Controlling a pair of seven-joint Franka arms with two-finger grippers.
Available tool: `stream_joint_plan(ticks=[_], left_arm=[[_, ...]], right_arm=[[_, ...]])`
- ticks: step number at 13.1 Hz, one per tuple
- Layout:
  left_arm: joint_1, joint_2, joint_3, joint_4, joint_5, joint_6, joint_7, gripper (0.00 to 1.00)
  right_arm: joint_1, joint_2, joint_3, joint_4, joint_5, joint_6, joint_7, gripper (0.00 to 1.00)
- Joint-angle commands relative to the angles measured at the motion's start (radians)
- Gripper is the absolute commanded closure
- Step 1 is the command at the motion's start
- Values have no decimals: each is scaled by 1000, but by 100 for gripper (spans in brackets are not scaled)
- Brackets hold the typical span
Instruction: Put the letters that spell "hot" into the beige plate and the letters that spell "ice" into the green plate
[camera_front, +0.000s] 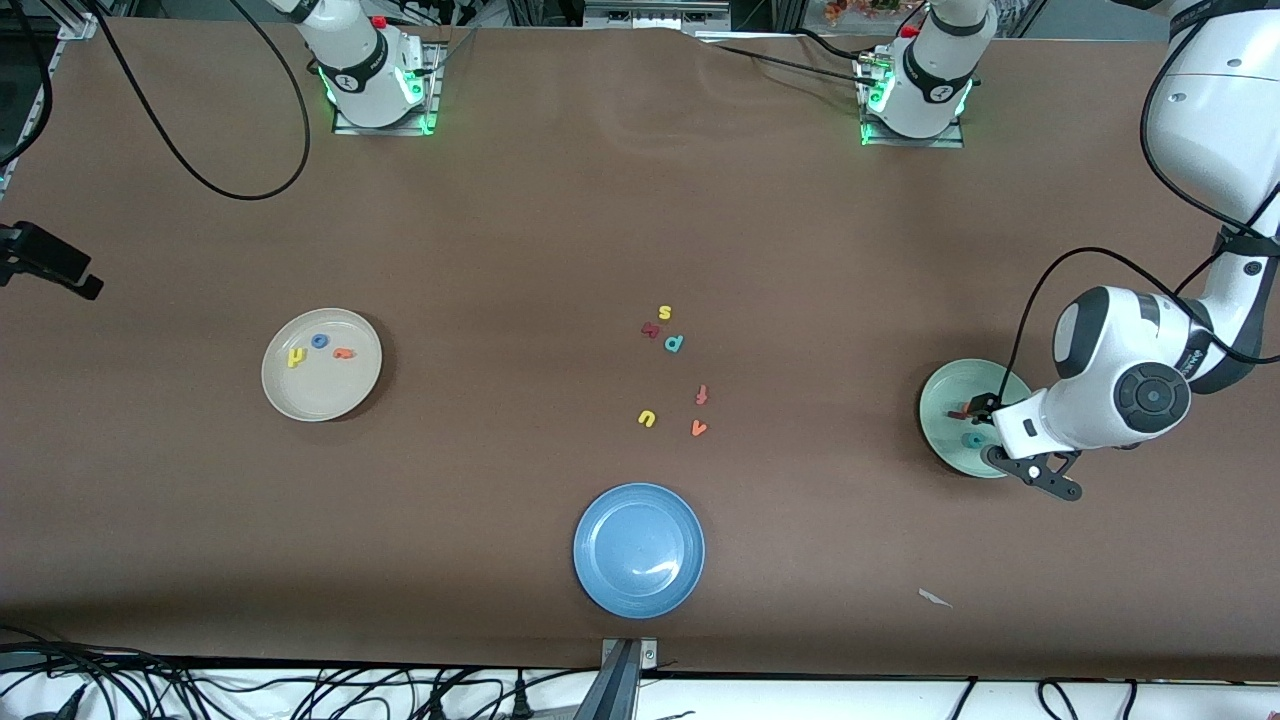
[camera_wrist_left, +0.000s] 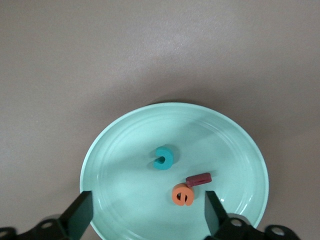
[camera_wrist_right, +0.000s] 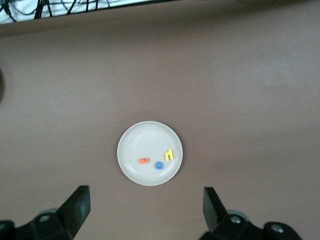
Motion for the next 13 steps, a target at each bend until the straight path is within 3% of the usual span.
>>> stream_joint_plan(ticks=[1,6,10,13], left_arm=[[-6,-37,-17,-10,8,-50,-99,0],[-6,-101,-27,-9,-10,-150,-122,0],[11,-169,-24,-2,-164,-188,-125,0],[37,-206,-18,1,-196,-230,-131,0]], right_arm=[[24,22,11,-22,15,-26,14,0],[75,31,8,-10,18,-6,11,0],[76,124,11,-19,9,67,11,0],[102,132,10,-19,2,75,16,0]])
